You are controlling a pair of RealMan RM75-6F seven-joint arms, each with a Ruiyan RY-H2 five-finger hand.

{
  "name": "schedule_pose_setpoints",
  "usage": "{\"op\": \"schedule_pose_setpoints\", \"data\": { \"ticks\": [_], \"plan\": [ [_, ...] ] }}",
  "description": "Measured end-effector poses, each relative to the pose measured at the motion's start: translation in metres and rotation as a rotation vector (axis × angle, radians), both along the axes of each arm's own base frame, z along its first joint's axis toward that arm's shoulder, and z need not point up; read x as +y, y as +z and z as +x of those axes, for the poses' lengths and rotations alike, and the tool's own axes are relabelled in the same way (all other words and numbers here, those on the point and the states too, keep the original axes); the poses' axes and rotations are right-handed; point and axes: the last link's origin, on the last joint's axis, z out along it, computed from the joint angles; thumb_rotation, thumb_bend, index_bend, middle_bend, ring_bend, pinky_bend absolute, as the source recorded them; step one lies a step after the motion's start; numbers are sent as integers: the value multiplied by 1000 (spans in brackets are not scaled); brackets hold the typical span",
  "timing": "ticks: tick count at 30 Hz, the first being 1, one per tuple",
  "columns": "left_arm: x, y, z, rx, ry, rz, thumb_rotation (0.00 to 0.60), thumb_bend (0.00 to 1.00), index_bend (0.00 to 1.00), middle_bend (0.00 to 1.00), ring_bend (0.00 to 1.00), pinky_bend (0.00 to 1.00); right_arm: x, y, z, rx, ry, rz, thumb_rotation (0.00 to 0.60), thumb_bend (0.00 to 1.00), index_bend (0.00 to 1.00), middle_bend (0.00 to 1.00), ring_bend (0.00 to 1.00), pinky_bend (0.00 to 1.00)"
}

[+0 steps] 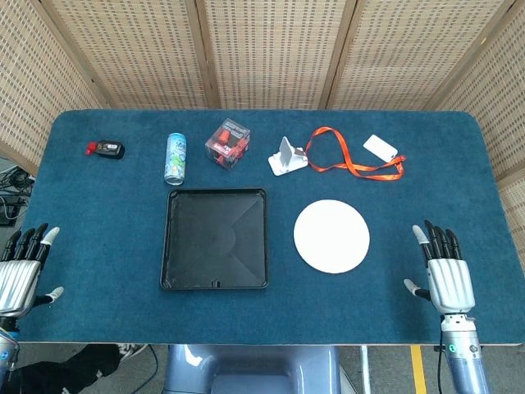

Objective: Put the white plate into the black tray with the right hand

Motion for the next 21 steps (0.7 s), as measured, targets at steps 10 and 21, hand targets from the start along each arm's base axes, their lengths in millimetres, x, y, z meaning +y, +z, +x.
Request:
{"op": "schedule_pose_setpoints", "data": {
  "ticks": [10,21],
  "plan": [
    [-1,2,1,-1,-8,6,600,0,0,0,0,0,1,0,3,-9,8,1,600,4,63,0,0,0],
    [0,5,2,-5,-7,21,600,0,0,0,0,0,0,-13,14,-33,38,29,600,86,81,0,0,0]
  ]
}}
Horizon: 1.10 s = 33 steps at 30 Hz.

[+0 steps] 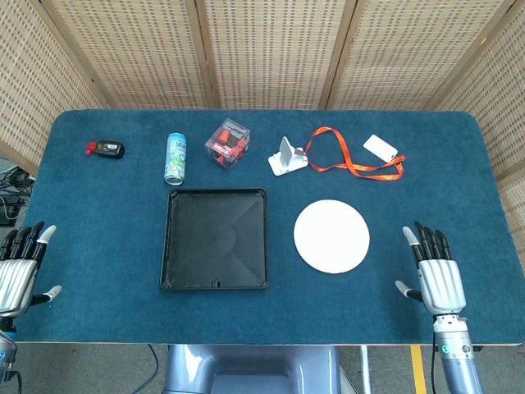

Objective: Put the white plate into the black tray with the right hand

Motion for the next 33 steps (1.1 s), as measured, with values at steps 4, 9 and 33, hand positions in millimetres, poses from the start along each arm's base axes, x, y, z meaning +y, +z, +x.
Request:
{"op": "schedule_pose_setpoints", "data": {
  "ticks": [4,9,33],
  "plan": [
    [0,-1,0,2,1,-3,600,0,0,0,0,0,-2,-15,9,-24,23,27,600,202,98,0,0,0],
    [0,1,0,-2,3,2,600,0,0,0,0,0,-5,-44,16,-40,34,80,600,327,115,0,0,0],
    [3,-4,-4,2,25,-6,600,0,0,0,0,0,-22,-103,6,-58,18,145,600,478,184,0,0,0]
  ]
}}
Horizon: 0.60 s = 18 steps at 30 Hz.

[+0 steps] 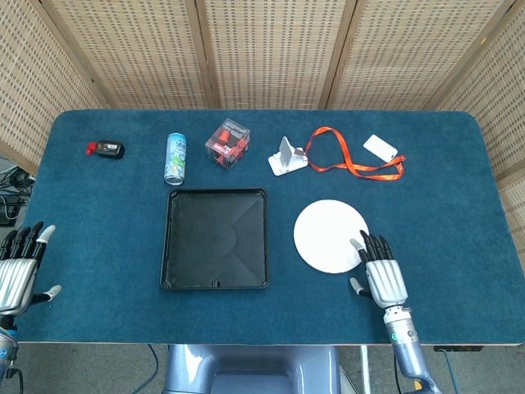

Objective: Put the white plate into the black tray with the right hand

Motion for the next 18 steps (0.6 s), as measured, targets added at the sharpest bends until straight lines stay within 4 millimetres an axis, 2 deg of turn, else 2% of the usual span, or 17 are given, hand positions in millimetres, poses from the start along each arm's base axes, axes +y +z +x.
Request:
{"op": "schedule_pose_setpoints", "data": {
  "ticks": [18],
  "plan": [
    [2,-2,-2,4,6,-4,600,0,0,0,0,0,-18,-22,3,-35,-5,-13,600,486,243,0,0,0]
  ]
}}
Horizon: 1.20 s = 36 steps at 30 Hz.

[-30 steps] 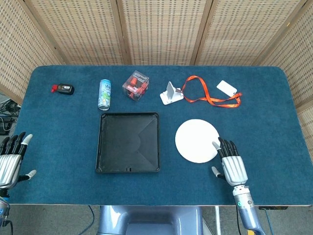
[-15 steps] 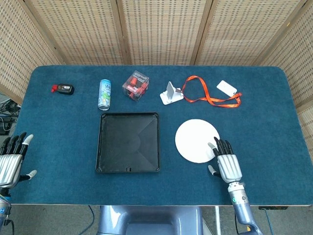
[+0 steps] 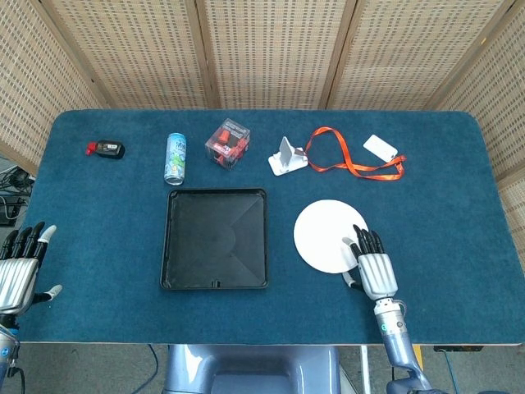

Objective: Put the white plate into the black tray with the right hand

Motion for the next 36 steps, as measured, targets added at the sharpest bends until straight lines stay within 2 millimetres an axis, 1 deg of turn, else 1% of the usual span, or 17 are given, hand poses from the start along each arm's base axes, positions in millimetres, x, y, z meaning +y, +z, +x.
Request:
{"op": "schedule_pose_setpoints", "data": {
  "ticks": [11,16,20,23,25,27,29,32,36],
  "plan": [
    [1,-1,-2,1,7,-4,600,0,0,0,0,0,-10,-6,1,-7,-5,-2,600,489,285,0,0,1],
    [1,-2,-2,2,9,-6,600,0,0,0,0,0,-15,-9,4,-21,0,-9,600,496,319,0,0,14],
    [2,-2,-3,1,11,-6,600,0,0,0,0,0,-20,-12,6,-36,5,-17,600,505,369,16,0,35],
    [2,-2,-3,0,11,-7,600,0,0,0,0,0,-22,-15,8,-52,10,-24,600,508,446,65,0,68],
    [2,-2,-3,-1,12,-7,600,0,0,0,0,0,-23,-16,10,-65,14,-34,600,508,527,130,0,103],
    [2,-2,-3,-2,12,-8,600,0,0,0,0,0,-24,-15,13,-79,25,-52,600,505,585,183,9,124],
    [2,-2,-3,-2,12,-9,600,0,0,0,0,0,-24,-14,14,-89,35,-69,600,496,621,217,24,136],
    [2,-3,-3,-1,11,-10,600,0,0,0,0,0,-26,-12,16,-106,53,-96,600,490,648,243,38,139],
    [2,-2,-2,-3,8,-9,600,0,0,0,0,0,-28,-12,19,-126,71,-111,600,502,646,245,42,140]
  ]
}}
